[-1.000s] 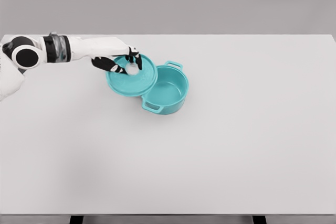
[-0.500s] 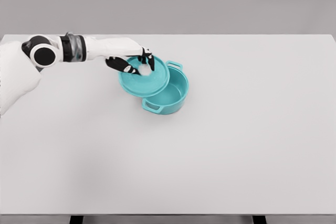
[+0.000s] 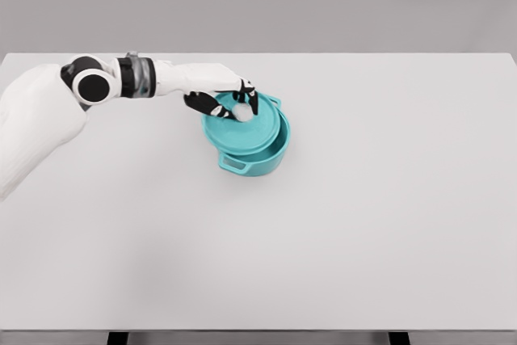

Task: Cover the pot with left arm

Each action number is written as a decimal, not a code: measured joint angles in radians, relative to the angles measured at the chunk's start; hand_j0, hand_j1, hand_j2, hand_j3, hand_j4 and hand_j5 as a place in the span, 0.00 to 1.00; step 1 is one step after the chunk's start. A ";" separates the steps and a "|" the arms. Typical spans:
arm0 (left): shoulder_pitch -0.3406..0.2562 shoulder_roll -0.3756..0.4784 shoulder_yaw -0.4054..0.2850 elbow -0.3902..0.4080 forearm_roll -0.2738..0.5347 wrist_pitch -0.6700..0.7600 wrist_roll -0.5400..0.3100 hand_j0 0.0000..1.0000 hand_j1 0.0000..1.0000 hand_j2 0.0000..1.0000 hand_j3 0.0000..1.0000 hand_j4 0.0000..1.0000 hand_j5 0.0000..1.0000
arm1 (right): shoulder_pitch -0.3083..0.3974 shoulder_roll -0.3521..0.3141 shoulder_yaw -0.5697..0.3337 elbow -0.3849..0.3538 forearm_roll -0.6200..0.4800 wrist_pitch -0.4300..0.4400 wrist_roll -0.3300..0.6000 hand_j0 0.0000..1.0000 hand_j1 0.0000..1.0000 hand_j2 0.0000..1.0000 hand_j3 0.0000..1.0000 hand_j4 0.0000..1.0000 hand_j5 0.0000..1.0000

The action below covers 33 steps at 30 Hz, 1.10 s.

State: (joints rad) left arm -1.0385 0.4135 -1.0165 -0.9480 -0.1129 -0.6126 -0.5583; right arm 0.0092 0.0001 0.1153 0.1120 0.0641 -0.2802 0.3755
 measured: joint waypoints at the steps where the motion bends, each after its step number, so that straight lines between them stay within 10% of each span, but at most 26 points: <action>1: 0.002 -0.004 0.001 0.003 0.002 0.001 0.001 0.51 0.51 0.51 0.51 0.51 0.51 | 0.000 0.000 0.000 0.000 0.000 0.000 0.000 1.00 1.00 1.00 1.00 1.00 1.00; 33: 0.005 -0.047 -0.007 0.020 0.000 0.001 0.002 0.51 0.51 0.51 0.51 0.51 0.51 | 0.000 0.000 0.000 0.000 0.000 0.000 0.000 1.00 1.00 1.00 1.00 1.00 1.00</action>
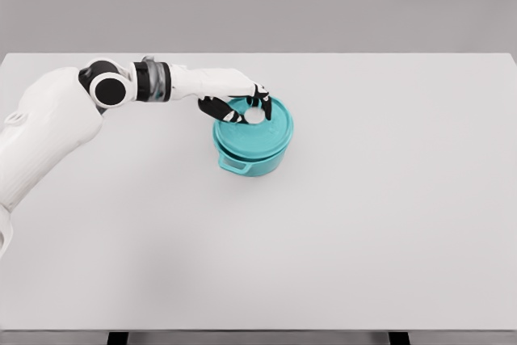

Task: Cover the pot with left arm

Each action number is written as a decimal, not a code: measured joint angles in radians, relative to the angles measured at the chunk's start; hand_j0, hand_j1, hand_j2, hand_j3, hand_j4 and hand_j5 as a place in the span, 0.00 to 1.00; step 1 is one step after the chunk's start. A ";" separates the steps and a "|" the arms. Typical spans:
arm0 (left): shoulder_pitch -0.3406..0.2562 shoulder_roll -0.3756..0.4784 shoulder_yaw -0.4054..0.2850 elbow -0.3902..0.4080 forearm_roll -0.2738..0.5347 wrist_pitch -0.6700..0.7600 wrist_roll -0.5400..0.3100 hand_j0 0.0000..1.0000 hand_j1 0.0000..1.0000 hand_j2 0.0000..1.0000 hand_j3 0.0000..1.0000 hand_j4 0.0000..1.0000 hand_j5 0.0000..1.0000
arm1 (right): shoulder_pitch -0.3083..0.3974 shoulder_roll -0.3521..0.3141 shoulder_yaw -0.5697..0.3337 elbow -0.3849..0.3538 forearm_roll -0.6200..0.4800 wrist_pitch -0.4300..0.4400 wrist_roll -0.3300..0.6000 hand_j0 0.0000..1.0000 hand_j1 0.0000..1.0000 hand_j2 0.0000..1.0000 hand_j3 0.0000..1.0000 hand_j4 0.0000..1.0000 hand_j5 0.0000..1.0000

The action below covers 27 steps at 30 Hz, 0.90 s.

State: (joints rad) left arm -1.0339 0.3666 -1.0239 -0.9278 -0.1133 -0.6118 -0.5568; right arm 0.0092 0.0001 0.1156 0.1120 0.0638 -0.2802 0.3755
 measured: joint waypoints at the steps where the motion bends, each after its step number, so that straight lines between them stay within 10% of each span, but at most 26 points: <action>1: 0.000 0.000 0.000 0.000 0.000 0.000 0.001 0.51 0.51 0.51 0.51 0.51 0.51 | 0.000 0.000 0.000 0.000 0.000 0.000 0.000 1.00 1.00 1.00 1.00 1.00 1.00; 27: 0.003 0.010 0.003 0.013 0.018 0.005 0.008 0.65 0.65 0.65 0.65 0.65 0.65 | 0.000 0.000 0.000 0.000 0.000 0.000 0.000 1.00 1.00 1.00 1.00 1.00 1.00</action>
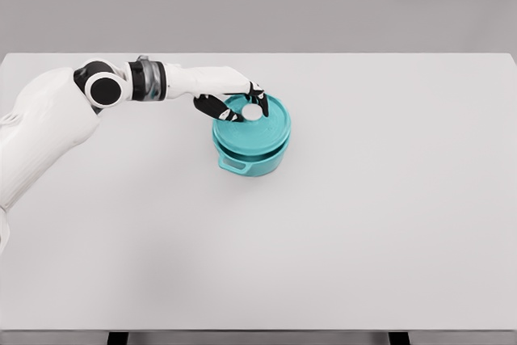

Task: Cover the pot with left arm

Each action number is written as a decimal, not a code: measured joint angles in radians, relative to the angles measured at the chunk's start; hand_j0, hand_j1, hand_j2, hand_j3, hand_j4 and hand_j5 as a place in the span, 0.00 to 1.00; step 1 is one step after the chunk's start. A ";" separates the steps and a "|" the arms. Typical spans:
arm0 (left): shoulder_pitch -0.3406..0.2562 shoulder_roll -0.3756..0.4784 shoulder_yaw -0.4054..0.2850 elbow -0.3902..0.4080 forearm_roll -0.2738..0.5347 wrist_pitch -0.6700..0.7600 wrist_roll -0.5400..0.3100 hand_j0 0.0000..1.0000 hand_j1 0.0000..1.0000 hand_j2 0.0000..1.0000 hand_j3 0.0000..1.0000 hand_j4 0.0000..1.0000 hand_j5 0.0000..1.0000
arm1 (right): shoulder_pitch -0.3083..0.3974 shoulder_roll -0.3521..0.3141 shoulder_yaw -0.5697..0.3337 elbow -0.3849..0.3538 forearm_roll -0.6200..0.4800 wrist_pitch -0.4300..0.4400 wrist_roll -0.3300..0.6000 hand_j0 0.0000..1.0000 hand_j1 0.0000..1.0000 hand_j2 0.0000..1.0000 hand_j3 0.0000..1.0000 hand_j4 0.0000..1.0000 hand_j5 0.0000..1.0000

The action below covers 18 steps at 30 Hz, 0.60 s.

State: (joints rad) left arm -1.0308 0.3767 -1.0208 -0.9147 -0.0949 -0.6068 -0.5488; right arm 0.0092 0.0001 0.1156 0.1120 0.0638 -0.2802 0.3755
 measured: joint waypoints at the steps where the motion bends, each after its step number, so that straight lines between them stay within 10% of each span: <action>1: 0.000 0.000 0.000 0.002 0.002 0.000 0.000 0.65 0.65 0.65 0.65 0.65 0.65 | 0.000 0.000 0.000 0.000 0.000 0.000 0.000 1.00 1.00 1.00 1.00 1.00 1.00; 18: 0.008 0.000 0.005 0.005 0.019 0.007 0.002 0.74 0.74 0.74 0.74 0.74 0.74 | 0.000 0.000 0.000 0.000 0.000 0.000 0.000 1.00 1.00 1.00 1.00 1.00 1.00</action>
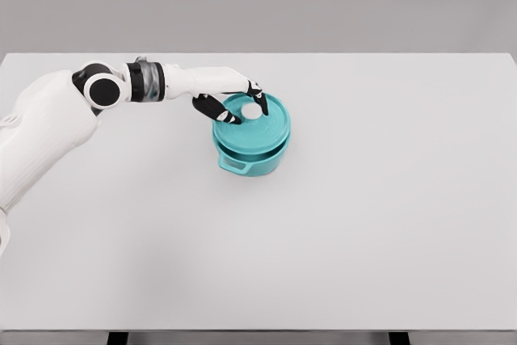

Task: Cover the pot with left arm

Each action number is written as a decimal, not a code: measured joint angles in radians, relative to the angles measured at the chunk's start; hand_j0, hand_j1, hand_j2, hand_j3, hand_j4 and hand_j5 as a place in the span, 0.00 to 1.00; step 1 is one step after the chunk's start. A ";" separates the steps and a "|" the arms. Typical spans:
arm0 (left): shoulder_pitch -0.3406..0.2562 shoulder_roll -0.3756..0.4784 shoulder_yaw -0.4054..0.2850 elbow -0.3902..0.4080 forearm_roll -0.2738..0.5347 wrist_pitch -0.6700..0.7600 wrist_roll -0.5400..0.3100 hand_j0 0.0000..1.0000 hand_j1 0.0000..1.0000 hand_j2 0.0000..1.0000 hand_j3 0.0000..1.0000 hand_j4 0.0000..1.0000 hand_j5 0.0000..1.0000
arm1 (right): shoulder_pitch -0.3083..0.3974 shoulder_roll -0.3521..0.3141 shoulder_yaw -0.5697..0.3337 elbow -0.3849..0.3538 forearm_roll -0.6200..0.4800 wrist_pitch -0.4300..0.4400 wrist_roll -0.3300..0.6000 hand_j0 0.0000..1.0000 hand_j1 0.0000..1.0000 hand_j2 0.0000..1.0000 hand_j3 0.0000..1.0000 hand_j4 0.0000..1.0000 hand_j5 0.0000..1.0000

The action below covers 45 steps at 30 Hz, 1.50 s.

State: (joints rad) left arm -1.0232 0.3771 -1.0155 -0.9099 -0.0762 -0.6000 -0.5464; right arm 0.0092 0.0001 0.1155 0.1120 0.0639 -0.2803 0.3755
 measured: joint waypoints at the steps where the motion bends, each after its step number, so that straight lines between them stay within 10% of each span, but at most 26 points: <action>1: 0.000 0.001 -0.001 0.000 -0.001 -0.001 -0.002 0.75 0.75 0.75 0.75 0.75 0.75 | 0.000 0.000 0.000 0.000 0.000 0.000 0.000 1.00 1.00 1.00 1.00 1.00 1.00; 45: 0.005 0.075 -0.001 -0.089 -0.018 -0.013 0.000 0.99 0.99 0.99 0.99 0.99 0.99 | 0.000 0.000 0.000 0.000 0.000 0.000 0.000 1.00 1.00 1.00 1.00 1.00 1.00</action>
State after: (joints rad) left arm -1.0186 0.4526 -1.0161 -0.9984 -0.0945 -0.6133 -0.5465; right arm 0.0092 0.0001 0.1153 0.1120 0.0639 -0.2802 0.3755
